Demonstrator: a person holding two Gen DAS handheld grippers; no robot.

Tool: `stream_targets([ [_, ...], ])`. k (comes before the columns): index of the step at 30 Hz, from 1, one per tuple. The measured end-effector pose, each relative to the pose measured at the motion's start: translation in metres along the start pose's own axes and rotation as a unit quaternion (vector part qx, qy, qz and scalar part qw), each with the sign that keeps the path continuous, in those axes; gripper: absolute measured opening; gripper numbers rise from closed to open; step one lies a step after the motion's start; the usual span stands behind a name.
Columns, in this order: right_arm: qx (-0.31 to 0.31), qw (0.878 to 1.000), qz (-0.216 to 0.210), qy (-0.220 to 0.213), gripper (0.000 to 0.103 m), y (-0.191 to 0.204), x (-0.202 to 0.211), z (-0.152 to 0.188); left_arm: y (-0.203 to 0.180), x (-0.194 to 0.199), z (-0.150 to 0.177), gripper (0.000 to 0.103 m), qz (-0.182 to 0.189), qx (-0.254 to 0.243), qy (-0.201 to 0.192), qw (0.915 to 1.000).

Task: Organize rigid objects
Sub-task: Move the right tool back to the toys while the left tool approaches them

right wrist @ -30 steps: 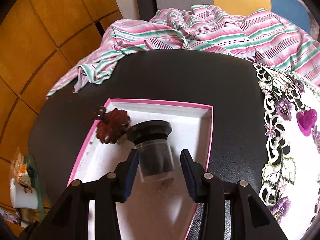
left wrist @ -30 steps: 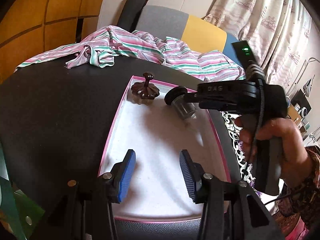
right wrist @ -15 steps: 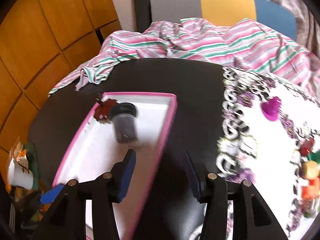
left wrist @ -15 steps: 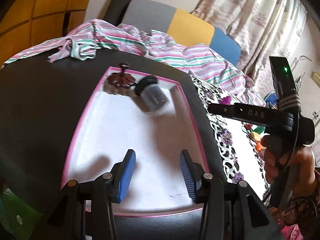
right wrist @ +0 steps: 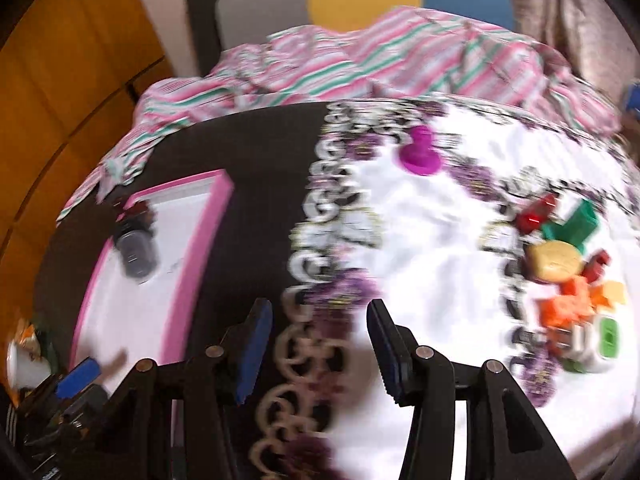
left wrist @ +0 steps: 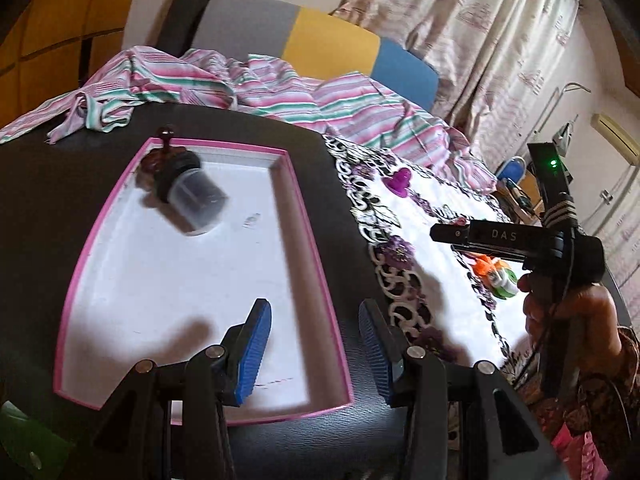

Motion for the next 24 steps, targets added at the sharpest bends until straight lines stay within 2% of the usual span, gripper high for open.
stream_targets([
  [6, -0.059, 0.997, 0.053, 0.003, 0.051, -0.06, 0.008, -0.004, -0.012, -0.003, 0.001, 0.046, 0.013, -0.007, 0.004, 0.9999],
  [8, -0.081, 0.994, 0.069, 0.002, 0.055, -0.08, 0.009, -0.008, -0.017, -0.003, 0.002, 0.046, 0.014, -0.011, 0.006, 0.9998],
  [12, -0.108, 0.988, 0.113, -0.006, 0.055, -0.123, 0.006, -0.018, -0.025, -0.005, 0.003, 0.047, 0.012, -0.024, 0.011, 0.9996],
  [17, -0.143, 0.978, 0.151, 0.006, 0.055, -0.169, -0.007, -0.025, -0.03, -0.007, 0.005, 0.047, 0.011, -0.029, 0.014, 0.9994],
  [20, -0.153, 0.974, 0.164, 0.016, 0.055, -0.187, -0.017, -0.025, -0.033, -0.008, 0.005, 0.047, 0.008, -0.031, 0.016, 0.9994],
  [24, -0.158, 0.975, 0.155, 0.008, 0.055, -0.195, -0.028, -0.025, -0.039, -0.011, 0.005, 0.047, 0.012, -0.037, 0.02, 0.999],
])
Point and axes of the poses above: each gripper's, at about its wrist camera, not at the fingertips, and x roughly against the way its jaws point, y to its left, z to its underside, the point moved 1 cm from there along -x, roughly the way its jaws point, and after that the axes turned 11 degrees about -y, right-handed, at the moved point
